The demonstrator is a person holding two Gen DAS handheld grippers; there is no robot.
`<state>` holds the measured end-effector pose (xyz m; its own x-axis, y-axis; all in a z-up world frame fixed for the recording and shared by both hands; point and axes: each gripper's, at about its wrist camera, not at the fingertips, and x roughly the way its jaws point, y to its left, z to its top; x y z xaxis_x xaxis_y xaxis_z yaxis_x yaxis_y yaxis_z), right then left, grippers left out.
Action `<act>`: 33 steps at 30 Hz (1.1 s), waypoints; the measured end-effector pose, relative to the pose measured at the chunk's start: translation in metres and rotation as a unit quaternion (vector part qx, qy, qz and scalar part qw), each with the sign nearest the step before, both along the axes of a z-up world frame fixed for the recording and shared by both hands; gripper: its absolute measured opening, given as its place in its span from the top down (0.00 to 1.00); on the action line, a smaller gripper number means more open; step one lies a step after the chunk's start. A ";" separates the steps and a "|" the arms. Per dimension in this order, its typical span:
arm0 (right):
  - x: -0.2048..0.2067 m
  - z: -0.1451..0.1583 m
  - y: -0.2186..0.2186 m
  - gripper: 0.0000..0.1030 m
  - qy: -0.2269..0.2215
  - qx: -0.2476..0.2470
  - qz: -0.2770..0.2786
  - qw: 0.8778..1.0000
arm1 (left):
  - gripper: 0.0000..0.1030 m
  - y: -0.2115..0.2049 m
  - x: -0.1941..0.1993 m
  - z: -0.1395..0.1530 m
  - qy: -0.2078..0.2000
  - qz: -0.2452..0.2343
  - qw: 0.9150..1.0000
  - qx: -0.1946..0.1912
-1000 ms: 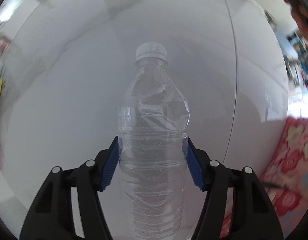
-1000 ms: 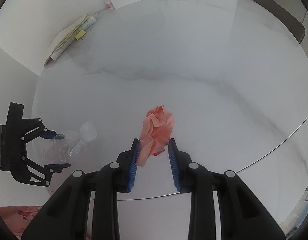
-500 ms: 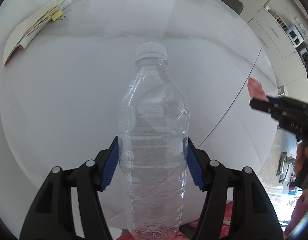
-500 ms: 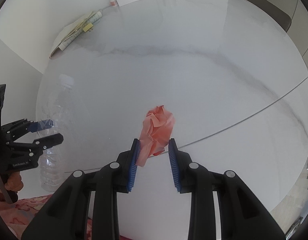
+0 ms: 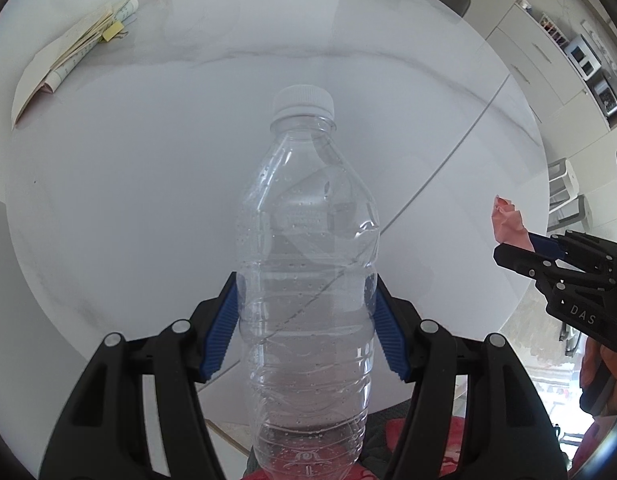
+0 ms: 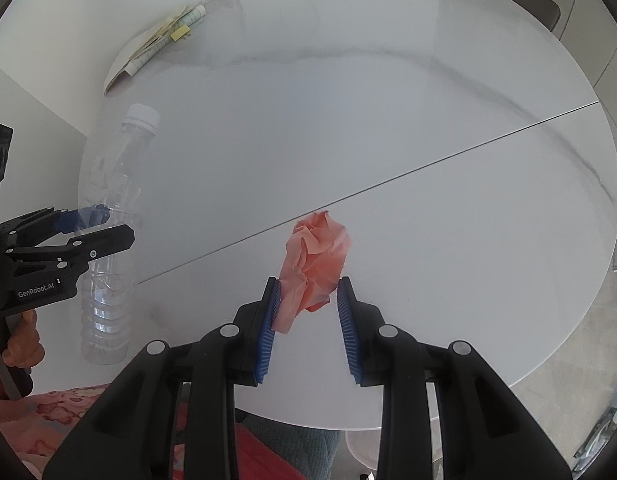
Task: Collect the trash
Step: 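Carry the pink paper and bottle over the bin and open both tools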
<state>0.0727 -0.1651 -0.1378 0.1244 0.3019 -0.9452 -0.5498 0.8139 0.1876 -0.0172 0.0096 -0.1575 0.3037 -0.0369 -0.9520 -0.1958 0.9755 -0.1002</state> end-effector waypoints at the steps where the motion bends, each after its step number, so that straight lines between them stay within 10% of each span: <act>1: -0.001 0.000 -0.003 0.71 -0.001 0.000 -0.001 1.000 | 0.41 -0.005 -0.002 0.000 -0.002 -0.003 1.000 -0.001; 15: -0.038 0.005 -0.131 0.71 0.004 0.023 -0.054 0.998 | 0.41 -0.136 -0.018 -0.006 0.003 -0.074 0.997 0.016; 33: -0.078 0.000 -0.310 0.69 0.011 0.026 0.079 0.996 | 0.41 -0.371 -0.118 -0.030 0.022 0.010 1.000 0.006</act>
